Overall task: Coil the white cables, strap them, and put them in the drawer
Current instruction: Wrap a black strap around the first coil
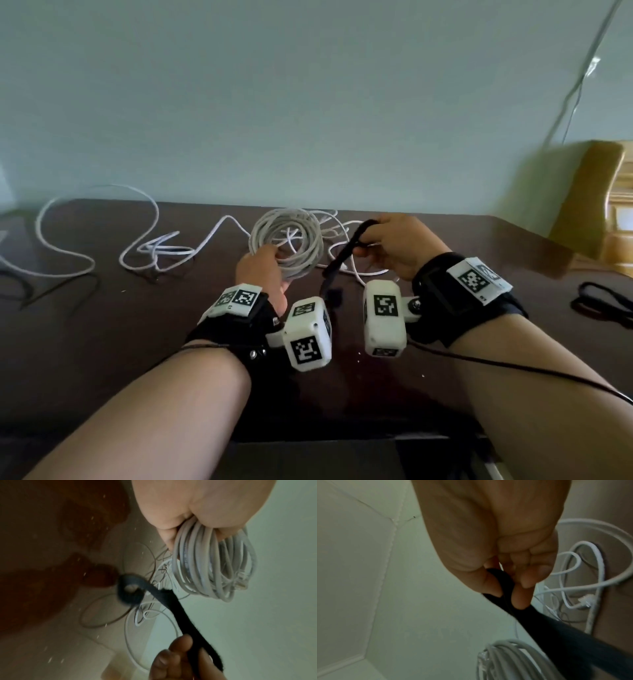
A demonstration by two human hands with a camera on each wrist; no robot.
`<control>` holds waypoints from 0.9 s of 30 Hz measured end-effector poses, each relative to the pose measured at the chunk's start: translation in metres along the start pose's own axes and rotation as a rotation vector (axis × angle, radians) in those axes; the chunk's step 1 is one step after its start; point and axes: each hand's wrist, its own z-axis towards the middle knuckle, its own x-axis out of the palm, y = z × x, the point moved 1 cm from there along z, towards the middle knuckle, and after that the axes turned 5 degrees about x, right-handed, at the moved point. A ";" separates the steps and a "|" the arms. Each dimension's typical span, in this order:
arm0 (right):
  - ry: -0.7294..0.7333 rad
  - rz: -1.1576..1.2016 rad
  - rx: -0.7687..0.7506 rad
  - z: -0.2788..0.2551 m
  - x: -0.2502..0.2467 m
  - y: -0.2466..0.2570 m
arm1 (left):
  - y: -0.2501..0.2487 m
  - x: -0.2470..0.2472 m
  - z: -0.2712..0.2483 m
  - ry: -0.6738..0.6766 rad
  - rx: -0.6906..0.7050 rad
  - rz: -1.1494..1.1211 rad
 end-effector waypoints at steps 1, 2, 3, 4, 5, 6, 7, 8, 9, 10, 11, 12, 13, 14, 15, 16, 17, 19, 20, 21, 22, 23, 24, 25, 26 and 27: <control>0.022 0.040 0.009 0.005 0.007 -0.003 | -0.002 -0.004 0.004 -0.003 0.005 -0.041; 0.036 0.068 0.014 0.009 0.016 -0.007 | -0.005 -0.009 0.007 0.003 0.010 -0.067; 0.042 0.092 0.012 0.012 0.023 -0.010 | -0.007 -0.011 0.009 0.013 0.010 -0.079; 0.041 0.109 0.011 0.016 0.031 -0.014 | -0.008 -0.014 0.012 0.021 0.005 -0.094; 0.033 0.117 0.006 0.019 0.036 -0.017 | -0.009 -0.017 0.014 0.022 0.003 -0.102; 0.025 0.120 -0.001 0.022 0.041 -0.019 | -0.009 -0.020 0.016 0.021 0.004 -0.088; 0.016 0.126 -0.009 0.027 0.046 -0.021 | -0.009 -0.022 0.019 0.019 0.003 -0.072; 0.003 0.137 -0.013 0.031 0.051 -0.023 | -0.010 -0.024 0.020 0.019 0.005 -0.065; -0.017 0.155 -0.015 0.036 0.054 -0.026 | -0.011 -0.026 0.022 0.021 0.009 -0.057; -0.038 0.177 -0.018 0.039 0.056 -0.028 | -0.012 -0.030 0.026 0.014 0.018 -0.024; -0.061 0.203 -0.022 0.042 0.058 -0.031 | -0.012 -0.034 0.033 -0.013 0.039 0.032; -0.082 0.235 -0.026 0.045 0.060 -0.034 | -0.012 -0.037 0.041 -0.040 0.061 0.077; -0.100 0.267 -0.030 0.047 0.060 -0.036 | -0.012 -0.040 0.050 -0.063 0.085 0.126; -0.112 0.298 -0.035 0.049 0.061 -0.038 | -0.011 -0.043 0.060 -0.075 0.113 0.176; -0.116 0.319 -0.042 0.051 0.061 -0.039 | -0.006 -0.047 0.074 -0.078 0.130 0.218; -0.111 0.331 -0.052 0.053 0.062 -0.040 | -0.002 -0.049 0.082 -0.083 0.141 0.233; -0.102 0.332 -0.065 0.054 0.063 -0.040 | -0.007 -0.045 0.070 -0.084 0.146 0.254; -0.087 0.326 -0.097 0.055 0.066 -0.040 | -0.013 -0.037 0.050 -0.101 0.195 0.296; -0.086 0.314 -0.115 0.055 0.067 -0.040 | -0.012 -0.033 0.048 -0.119 0.233 0.350; -0.086 0.296 -0.132 0.054 0.068 -0.040 | -0.009 -0.032 0.048 -0.134 0.280 0.385; -0.084 0.285 -0.146 0.054 0.068 -0.040 | -0.008 -0.031 0.048 -0.130 0.316 0.404; -0.079 0.289 -0.155 0.053 0.068 -0.040 | -0.006 -0.031 0.049 -0.134 0.341 0.434; -0.071 0.305 -0.159 0.052 0.068 -0.039 | -0.005 -0.031 0.049 -0.141 0.361 0.464; -0.063 0.324 -0.162 0.052 0.069 -0.039 | -0.004 -0.031 0.049 -0.146 0.373 0.488; -0.052 0.336 -0.166 0.051 0.069 -0.038 | -0.004 -0.031 0.047 -0.158 0.377 0.506; -0.038 0.336 -0.171 0.050 0.071 -0.037 | -0.003 -0.031 0.045 -0.171 0.379 0.515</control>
